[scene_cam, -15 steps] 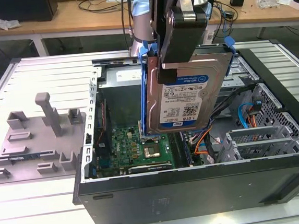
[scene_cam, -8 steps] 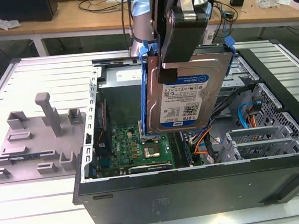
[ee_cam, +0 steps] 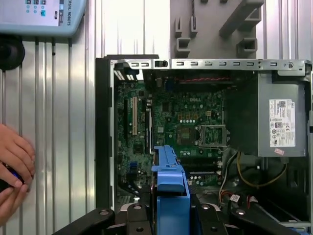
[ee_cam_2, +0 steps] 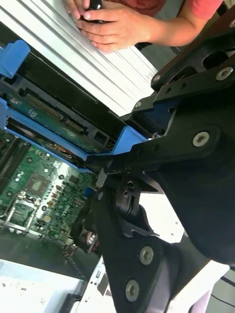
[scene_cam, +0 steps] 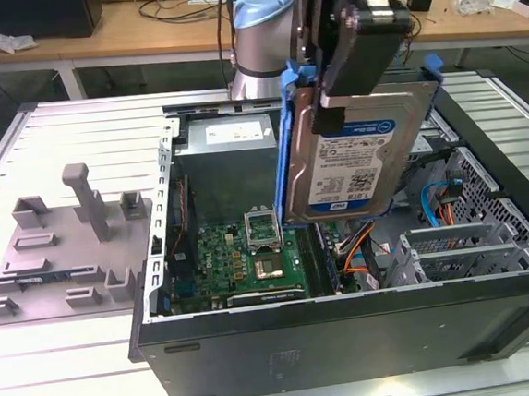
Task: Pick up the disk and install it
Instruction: 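Insert the disk into the insertion slot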
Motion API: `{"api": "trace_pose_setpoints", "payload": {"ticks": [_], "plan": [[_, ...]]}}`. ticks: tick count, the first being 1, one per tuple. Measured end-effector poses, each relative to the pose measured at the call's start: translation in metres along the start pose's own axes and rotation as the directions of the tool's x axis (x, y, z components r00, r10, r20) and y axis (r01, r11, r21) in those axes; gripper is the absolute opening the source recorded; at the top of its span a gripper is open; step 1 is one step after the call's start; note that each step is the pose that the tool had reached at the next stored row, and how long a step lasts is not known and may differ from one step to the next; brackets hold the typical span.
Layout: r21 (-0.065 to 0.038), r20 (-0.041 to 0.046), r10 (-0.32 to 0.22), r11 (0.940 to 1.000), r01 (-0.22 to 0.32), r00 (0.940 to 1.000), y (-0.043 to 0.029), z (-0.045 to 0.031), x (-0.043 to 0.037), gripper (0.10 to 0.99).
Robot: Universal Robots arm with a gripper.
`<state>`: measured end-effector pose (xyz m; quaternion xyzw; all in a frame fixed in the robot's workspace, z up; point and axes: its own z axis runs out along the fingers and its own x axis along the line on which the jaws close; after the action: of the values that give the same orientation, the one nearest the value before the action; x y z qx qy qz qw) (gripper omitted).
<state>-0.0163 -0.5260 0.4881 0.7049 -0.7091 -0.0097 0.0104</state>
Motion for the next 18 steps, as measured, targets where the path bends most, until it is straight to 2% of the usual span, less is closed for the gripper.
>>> {"api": "trace_pose_setpoints", "payload": {"ticks": [1,6,9,12,16,18], "plan": [[0.000,-0.0005,0.000,1.0000,0.000,1.0000,-0.0038,-0.0001,0.0000,0.365],[0.000,-0.0017,0.000,1.0000,0.000,1.0000,-0.0340,-0.0007,0.0000,0.365],[0.000,-0.0019,0.000,1.0000,0.000,1.0000,-0.0488,-0.0009,0.0005,0.365],[0.000,-0.0019,0.000,1.0000,0.000,1.0000,-0.0614,-0.0011,0.0011,0.365],[0.000,-0.0020,0.000,1.0000,0.000,1.0000,-0.0819,-0.0014,0.0014,0.365],[0.000,-0.0019,-0.001,1.0000,0.001,1.0000,-0.0879,-0.0014,0.0014,0.365]]}}
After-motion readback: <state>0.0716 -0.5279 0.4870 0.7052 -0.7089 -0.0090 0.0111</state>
